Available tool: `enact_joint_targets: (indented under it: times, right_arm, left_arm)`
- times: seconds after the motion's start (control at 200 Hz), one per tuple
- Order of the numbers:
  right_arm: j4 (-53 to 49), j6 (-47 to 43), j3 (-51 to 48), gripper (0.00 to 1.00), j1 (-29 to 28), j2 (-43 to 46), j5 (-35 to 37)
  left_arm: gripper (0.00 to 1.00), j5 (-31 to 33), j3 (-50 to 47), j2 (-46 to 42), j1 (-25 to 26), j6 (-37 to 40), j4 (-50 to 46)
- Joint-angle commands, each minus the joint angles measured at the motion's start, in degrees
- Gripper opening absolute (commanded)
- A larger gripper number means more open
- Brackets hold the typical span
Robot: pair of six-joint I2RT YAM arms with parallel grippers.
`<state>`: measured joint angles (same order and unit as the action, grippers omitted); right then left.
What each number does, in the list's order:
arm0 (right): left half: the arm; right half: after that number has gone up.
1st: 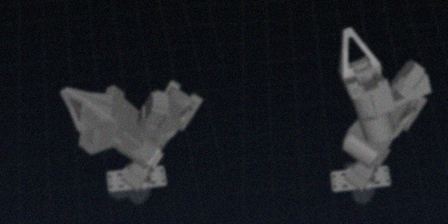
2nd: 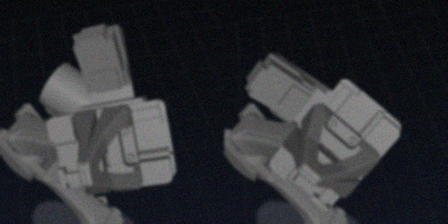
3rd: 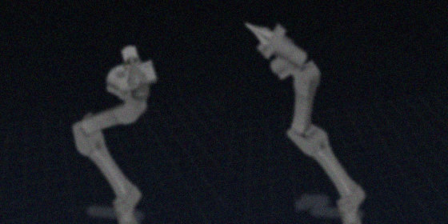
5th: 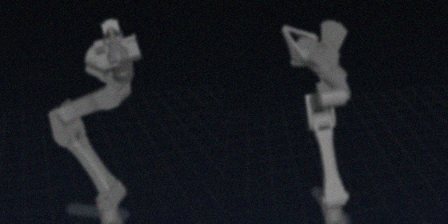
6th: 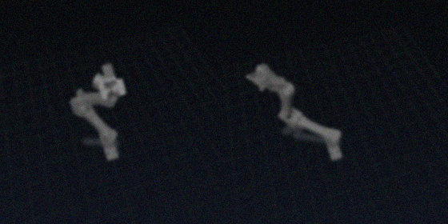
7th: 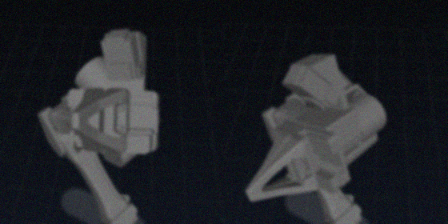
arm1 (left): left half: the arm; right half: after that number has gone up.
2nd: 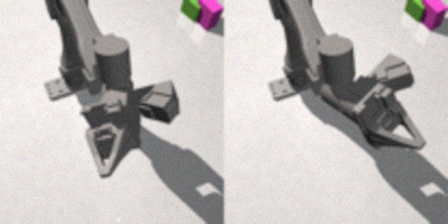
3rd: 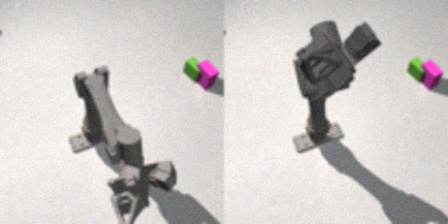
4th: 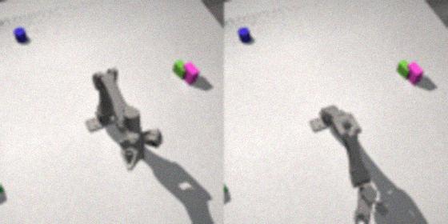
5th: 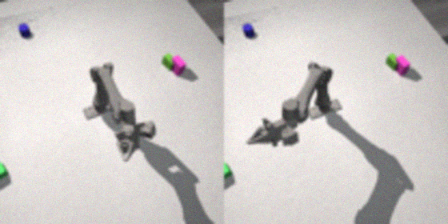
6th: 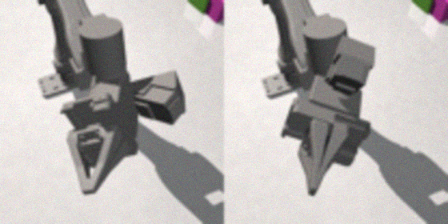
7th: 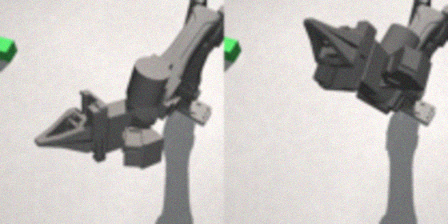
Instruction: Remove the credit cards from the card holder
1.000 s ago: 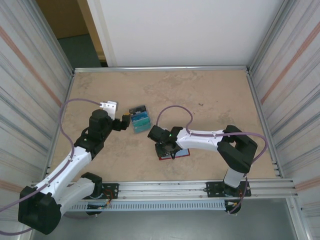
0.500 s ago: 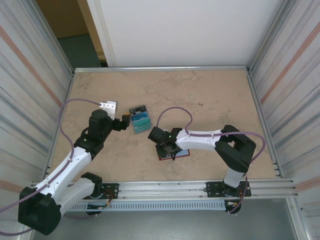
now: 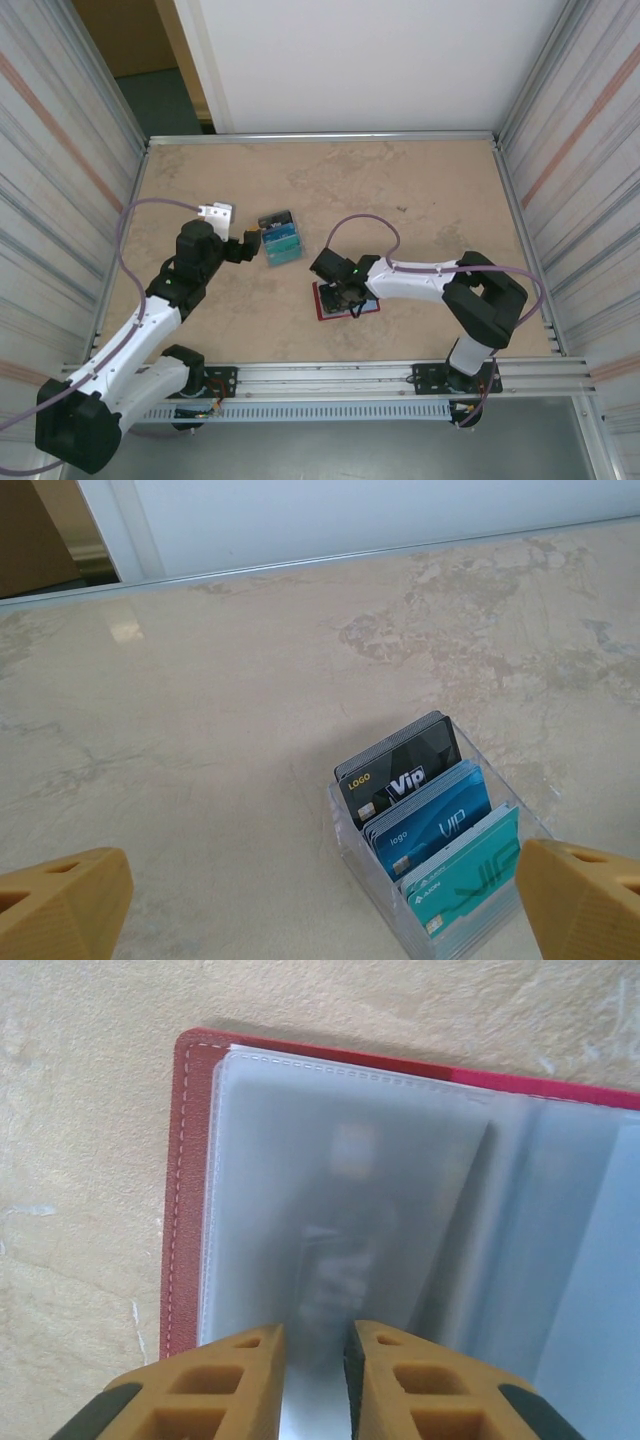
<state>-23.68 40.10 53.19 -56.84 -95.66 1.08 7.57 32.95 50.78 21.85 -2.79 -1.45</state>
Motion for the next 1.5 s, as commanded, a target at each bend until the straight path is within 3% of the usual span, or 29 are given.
enact_joint_targets:
  times: [0.0,0.125,0.416,0.972,1.498]
  right_arm:
    - [0.49,-0.47,-1.68,0.21,0.97,1.06,-0.64]
    - [0.51,-0.80,-1.76,0.18,1.47,2.35,-0.42]
    - [-3.98,-3.41,1.65,0.26,-3.18,3.73,6.27]
    - [-3.68,-4.33,3.91,0.41,-5.21,-2.49,5.25]
    - [-4.68,-2.33,1.22,0.40,-6.03,-7.68,8.88]
  left_arm:
    - [0.99,-0.95,-0.14,-1.17,0.52,1.21,0.07]
    - [0.99,-0.97,0.27,-1.24,1.56,2.23,0.05]
    - [0.99,1.83,0.64,-1.43,2.58,2.15,0.11]
    - [0.99,3.23,0.62,-0.07,2.59,1.90,0.33]
    - [0.99,2.43,1.51,0.13,2.59,1.70,0.14]
